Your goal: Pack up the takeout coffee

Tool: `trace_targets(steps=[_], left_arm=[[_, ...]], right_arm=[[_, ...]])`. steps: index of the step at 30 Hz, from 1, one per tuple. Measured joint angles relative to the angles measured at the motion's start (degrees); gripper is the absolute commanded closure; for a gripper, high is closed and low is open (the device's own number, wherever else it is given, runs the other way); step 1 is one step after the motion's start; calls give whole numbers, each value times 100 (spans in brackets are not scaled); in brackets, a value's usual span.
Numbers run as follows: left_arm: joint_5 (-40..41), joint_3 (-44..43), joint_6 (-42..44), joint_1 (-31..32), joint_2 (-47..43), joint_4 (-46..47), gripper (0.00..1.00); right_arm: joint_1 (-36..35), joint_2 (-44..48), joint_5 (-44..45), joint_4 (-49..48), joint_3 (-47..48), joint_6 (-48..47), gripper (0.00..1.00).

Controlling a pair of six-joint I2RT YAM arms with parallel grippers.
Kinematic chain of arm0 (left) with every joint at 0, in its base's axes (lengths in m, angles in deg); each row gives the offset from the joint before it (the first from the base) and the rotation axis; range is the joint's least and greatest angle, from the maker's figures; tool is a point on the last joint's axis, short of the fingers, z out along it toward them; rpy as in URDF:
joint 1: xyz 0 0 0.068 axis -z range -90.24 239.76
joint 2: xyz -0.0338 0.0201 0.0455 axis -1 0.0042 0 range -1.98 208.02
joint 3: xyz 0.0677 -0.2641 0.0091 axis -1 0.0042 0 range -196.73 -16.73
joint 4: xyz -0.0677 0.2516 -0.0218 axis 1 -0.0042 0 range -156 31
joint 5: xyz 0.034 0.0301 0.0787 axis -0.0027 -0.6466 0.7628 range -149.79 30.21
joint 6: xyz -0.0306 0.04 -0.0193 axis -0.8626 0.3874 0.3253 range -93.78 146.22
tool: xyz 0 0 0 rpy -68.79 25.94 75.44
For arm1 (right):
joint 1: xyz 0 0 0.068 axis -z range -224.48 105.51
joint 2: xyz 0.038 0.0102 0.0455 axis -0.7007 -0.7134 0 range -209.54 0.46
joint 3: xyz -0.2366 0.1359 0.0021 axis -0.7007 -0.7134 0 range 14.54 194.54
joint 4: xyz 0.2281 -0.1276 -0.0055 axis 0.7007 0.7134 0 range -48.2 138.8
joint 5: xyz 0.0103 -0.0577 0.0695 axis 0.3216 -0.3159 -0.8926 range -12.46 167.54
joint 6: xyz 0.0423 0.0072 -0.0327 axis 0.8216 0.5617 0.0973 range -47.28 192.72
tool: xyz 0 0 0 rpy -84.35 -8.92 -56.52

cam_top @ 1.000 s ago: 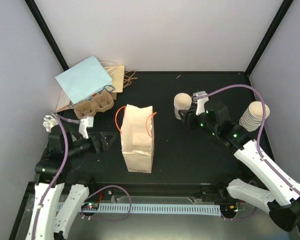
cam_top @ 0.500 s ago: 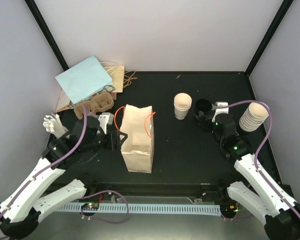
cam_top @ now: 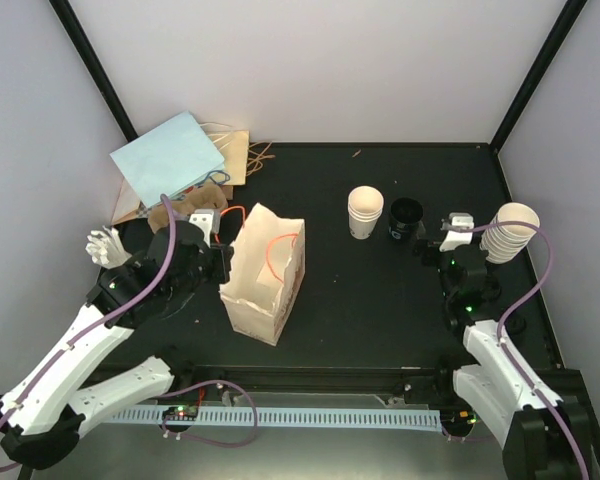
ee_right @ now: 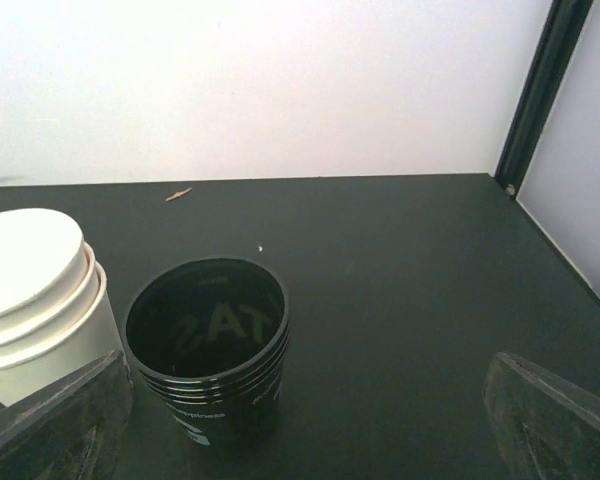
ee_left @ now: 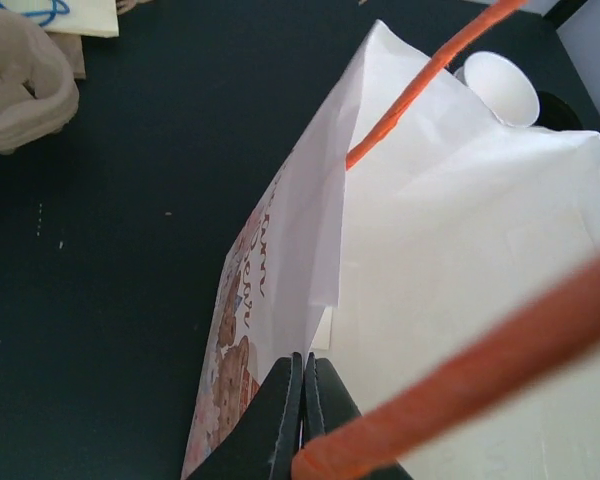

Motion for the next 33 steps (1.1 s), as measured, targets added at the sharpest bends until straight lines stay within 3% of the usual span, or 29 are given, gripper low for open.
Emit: trace_targets(steps=[12,22,33], left_arm=[[282,-28,103,-4,109,385,99],[177,-33,103,-245,195,564,98],[-37,7,61,-289,205,804,99]], right_arm=[[463,-1764,-284,-2898,-835,-387,0],[575,-3279,-660,-4819,-960,-581,0],[595,-3364,-929,-4787,-699,-710,0]])
